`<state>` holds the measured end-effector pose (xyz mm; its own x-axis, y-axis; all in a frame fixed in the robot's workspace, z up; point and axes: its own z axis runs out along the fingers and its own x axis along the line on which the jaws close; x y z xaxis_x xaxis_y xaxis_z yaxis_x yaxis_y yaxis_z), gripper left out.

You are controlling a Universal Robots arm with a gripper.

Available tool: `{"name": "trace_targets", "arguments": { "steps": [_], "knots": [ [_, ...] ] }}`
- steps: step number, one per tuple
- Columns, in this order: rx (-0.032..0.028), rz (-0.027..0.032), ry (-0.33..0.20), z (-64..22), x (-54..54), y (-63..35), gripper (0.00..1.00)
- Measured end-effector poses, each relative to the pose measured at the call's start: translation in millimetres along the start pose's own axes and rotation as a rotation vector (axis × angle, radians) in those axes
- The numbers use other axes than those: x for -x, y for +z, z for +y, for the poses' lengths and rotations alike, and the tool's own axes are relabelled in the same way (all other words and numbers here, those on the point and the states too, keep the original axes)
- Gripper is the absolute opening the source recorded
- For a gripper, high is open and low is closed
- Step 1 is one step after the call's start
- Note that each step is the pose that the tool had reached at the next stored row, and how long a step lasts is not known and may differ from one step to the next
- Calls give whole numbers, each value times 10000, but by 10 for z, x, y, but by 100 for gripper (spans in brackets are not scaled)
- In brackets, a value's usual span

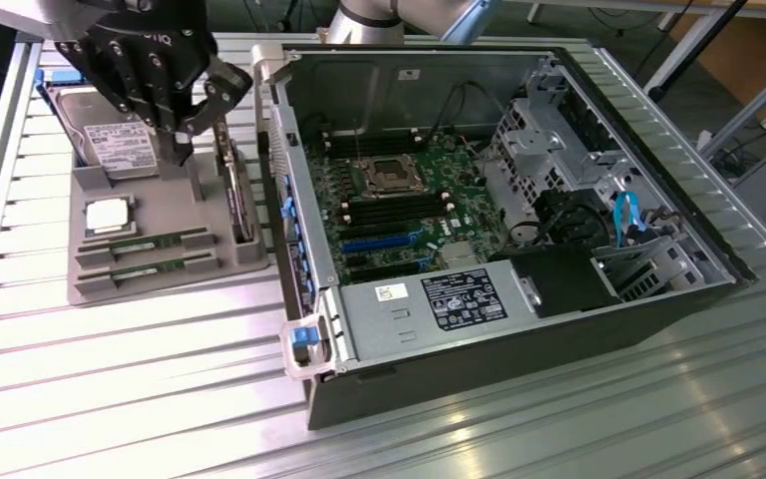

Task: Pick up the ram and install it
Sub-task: 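Pick up the ram and move it above insertion slot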

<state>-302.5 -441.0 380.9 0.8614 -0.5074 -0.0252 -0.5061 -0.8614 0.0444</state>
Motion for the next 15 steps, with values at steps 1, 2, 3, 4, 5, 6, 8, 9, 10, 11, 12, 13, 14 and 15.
{"name": "trace_targets", "arguments": {
  "steps": [1, 2, 3, 4, 5, 6, 8, 9, 10, 11, 12, 13, 14, 15],
  "knots": [
    [-10, -18, 408, 0, 0, 9, 10],
    [-17, -33, 745, -1, 0, 15, 10],
    [-37, -65, 1461, -2, -1, 33, 10],
    [-52, -90, 2033, -2, -1, 48, 10],
    [-68, -119, 2686, -3, -2, 65, 10],
    [-80, -142, 3199, -3, -2, 70, 10],
    [-93, -164, 3699, -3, -1, 70, 10],
    [-100, -176, 3954, -3, -1, 71, 10],
    [-113, -199, 4487, -3, -1, 72, 10],
    [-123, -217, 4881, -3, -1, 73, 10],
    [-132, -232, 5217, -3, -1, 74, 10],
    [-145, -256, 5773, -3, -1, 78, 10],
    [-154, -271, 6103, -3, -1, 82, 10],
    [-167, -294, 6620, -3, -1, 88, 10]
  ]
}}
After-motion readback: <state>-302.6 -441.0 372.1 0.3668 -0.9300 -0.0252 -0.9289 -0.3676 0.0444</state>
